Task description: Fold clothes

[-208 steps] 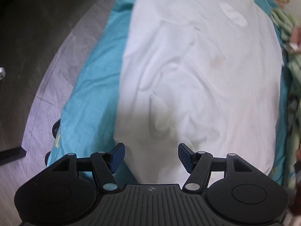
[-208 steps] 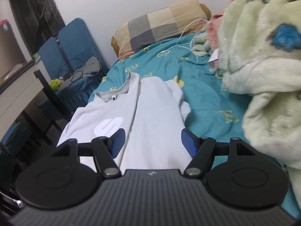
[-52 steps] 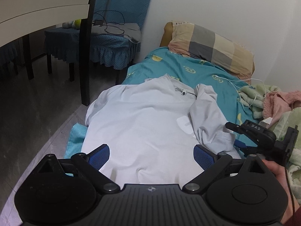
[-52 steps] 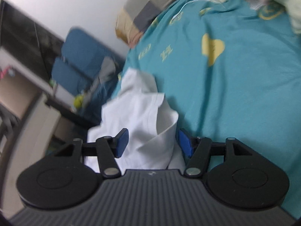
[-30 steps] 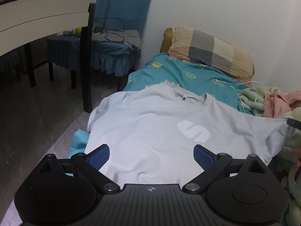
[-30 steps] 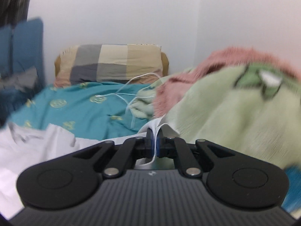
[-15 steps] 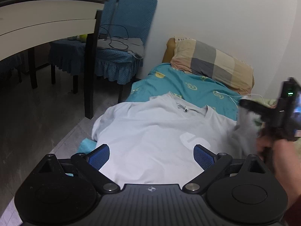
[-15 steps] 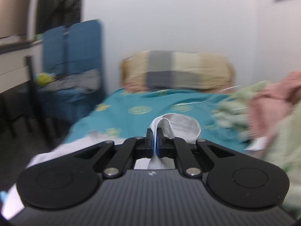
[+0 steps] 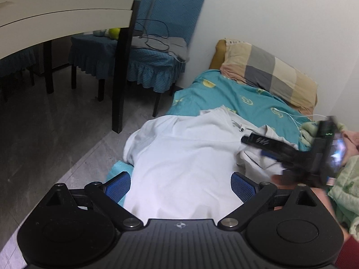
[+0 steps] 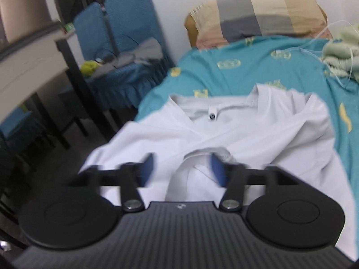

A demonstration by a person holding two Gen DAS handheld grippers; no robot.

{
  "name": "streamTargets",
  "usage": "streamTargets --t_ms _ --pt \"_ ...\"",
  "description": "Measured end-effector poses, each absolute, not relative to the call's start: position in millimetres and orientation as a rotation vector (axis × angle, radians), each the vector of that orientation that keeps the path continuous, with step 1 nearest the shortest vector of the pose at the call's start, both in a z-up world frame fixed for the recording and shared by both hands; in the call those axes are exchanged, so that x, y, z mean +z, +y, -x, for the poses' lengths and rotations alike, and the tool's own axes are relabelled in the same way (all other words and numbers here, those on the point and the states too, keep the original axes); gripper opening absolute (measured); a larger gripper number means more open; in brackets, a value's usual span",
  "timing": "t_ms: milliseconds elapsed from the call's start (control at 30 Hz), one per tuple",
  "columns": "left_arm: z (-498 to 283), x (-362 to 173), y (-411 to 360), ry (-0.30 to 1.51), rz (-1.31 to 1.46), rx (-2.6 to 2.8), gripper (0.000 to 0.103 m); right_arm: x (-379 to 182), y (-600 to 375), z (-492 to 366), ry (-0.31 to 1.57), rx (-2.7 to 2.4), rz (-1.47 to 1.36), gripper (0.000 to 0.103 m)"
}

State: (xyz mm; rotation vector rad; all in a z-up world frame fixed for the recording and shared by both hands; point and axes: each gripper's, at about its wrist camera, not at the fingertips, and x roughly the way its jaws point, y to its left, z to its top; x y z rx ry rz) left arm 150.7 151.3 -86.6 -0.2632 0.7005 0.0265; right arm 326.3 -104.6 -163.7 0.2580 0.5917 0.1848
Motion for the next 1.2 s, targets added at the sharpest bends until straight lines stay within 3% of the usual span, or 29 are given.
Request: streamTargets --t_ms 333,733,1033,1100,1200 --pt "-123 -80 111 0.691 0.184 -0.054 0.097 -54 -194 -156 0.496 0.206 -0.322 0.067" --pt "-47 -78 9 0.712 0.014 -0.261 0.095 -64 -281 18 0.427 -0.024 -0.535 0.069" --pt "-2 -117 -109 0.814 -0.131 -0.448 0.081 -71 -310 36 0.368 -0.148 -0.520 0.069" --pt "4 -127 -129 0.835 -0.130 -0.482 0.068 -73 -318 39 0.359 -0.166 -0.529 0.069" --pt "9 -142 -153 0.855 -0.150 -0.531 0.064 -76 -331 43 0.350 -0.179 -0.563 0.069"
